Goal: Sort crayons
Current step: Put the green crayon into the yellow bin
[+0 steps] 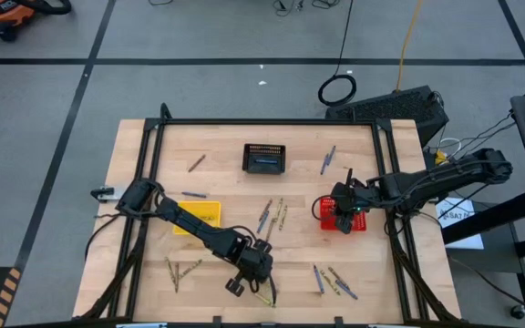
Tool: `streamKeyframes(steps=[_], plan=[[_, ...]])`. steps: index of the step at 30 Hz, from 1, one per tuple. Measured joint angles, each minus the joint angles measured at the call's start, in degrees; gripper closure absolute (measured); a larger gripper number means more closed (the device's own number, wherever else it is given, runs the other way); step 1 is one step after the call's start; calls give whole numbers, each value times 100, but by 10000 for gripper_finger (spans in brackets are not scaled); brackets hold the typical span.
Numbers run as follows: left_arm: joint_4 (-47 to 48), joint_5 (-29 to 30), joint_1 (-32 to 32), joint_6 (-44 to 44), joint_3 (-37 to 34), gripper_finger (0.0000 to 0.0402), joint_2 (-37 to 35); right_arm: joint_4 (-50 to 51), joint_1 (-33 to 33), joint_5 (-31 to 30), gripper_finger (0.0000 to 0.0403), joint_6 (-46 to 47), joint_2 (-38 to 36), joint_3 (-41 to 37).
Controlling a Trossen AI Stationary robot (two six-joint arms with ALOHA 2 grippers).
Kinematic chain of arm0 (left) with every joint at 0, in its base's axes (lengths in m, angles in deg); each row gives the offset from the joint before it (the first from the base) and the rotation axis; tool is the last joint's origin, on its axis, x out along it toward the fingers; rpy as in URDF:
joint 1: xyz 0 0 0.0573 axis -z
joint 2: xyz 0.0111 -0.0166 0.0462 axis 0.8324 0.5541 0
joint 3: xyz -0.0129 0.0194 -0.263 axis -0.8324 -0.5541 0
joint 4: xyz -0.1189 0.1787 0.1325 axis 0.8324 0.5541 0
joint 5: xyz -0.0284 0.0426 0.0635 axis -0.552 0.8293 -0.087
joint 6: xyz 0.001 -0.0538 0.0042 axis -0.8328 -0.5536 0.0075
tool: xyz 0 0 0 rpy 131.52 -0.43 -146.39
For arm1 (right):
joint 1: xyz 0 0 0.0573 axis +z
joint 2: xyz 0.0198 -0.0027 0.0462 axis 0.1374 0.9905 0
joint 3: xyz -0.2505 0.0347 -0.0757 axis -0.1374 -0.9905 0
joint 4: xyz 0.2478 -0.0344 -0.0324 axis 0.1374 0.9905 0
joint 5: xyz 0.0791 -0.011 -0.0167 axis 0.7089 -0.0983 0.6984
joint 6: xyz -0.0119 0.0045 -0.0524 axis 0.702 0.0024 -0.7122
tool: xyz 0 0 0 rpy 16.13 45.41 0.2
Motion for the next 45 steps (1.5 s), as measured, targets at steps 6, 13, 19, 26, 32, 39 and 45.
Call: streamKeyframes(steps=[6, 13, 19, 26, 32, 39, 45], plan=[[62, 14, 2, 105, -9, 398, -62, 2, -1, 0, 282, -15, 0, 0], [497, 356, -38, 102, -33, 400, -498, 9, -1, 0, 282, -17, 0, 0], [1146, 504, -146, -80, -33, 401, -931, 11, -1, 0, 282, -144, 0, 0], [2367, 534, -353, -202, -33, 402, -1399, 5, -2, 12, 282, -132, -2, -2], [2906, 581, -593, -506, -206, 401, -1878, 6, -2, 22, 282, -127, -2, -2], [2956, 711, -782, -991, -983, 401, -2717, 4, -1, 22, 282, -137, -2, -2], [3111, 839, -860, -1488, -1697, 401, -3489, 2, 0, 22, 282, -142, 0, -2]])
